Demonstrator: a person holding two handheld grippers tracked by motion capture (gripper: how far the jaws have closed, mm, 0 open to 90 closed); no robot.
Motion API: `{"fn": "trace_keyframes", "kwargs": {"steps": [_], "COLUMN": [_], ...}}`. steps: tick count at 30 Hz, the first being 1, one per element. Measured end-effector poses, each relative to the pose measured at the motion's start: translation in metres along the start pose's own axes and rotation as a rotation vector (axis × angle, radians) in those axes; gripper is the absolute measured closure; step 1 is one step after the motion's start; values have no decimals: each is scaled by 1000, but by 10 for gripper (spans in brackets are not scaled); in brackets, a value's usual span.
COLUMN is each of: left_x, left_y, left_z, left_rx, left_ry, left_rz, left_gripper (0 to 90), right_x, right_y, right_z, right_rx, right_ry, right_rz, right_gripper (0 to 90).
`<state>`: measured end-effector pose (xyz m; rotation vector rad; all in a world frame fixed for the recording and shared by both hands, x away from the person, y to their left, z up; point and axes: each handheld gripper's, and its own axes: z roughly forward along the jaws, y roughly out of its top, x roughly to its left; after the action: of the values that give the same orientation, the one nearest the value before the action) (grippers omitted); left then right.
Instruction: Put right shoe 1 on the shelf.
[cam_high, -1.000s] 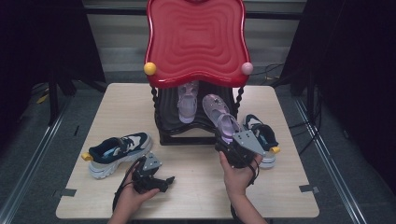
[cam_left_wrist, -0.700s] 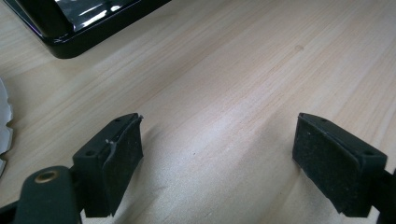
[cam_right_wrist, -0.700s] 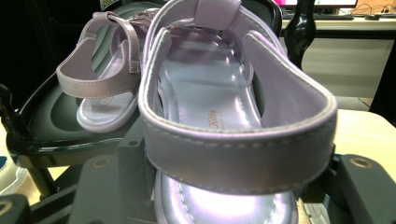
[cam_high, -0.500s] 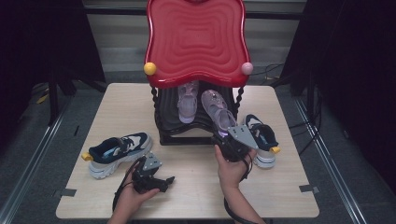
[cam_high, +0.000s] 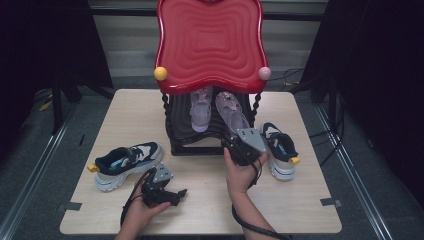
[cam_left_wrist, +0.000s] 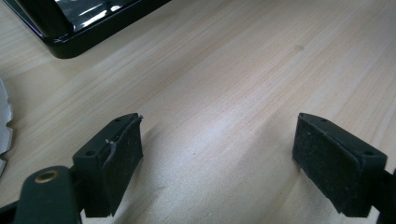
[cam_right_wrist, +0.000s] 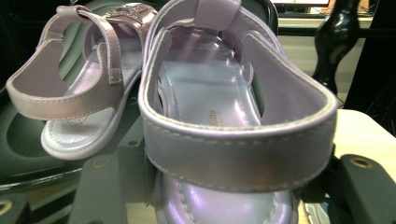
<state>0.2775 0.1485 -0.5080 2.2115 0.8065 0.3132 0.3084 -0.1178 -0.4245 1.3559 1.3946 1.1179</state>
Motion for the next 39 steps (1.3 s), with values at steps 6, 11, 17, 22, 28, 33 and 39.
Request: {"fn": "trace_keyframes", "kwargs": {"steps": [6,11,17,22,28,33,39], "left_x": [0,0,0,0,0,0,0], "left_y": [0,0,0,0,0,0,0], "left_z": [0,0,0,0,0,0,0], "left_rx": [0,0,1,0,-1,-1,0], "left_ry": [0,0,1,1,1,0,1], "left_rz": [0,0,0,1,1,0,0], "left_gripper": [155,155,156,155,155,155,155], "right_x": [2,4,5,7,9,11,20], "right_y": [-1,-2,2,3,3,6,10], "right_z": [9,16,22,28,34,39,45], "right_rx": [3,1,-2,1,-3,-6,-12], "right_ry": [-3,-14,-28,-36,-55,-64,-75], "right_rz": [6,12,26,33,34,38,24], "right_gripper": [367,366,367,367,367,366,366]}}
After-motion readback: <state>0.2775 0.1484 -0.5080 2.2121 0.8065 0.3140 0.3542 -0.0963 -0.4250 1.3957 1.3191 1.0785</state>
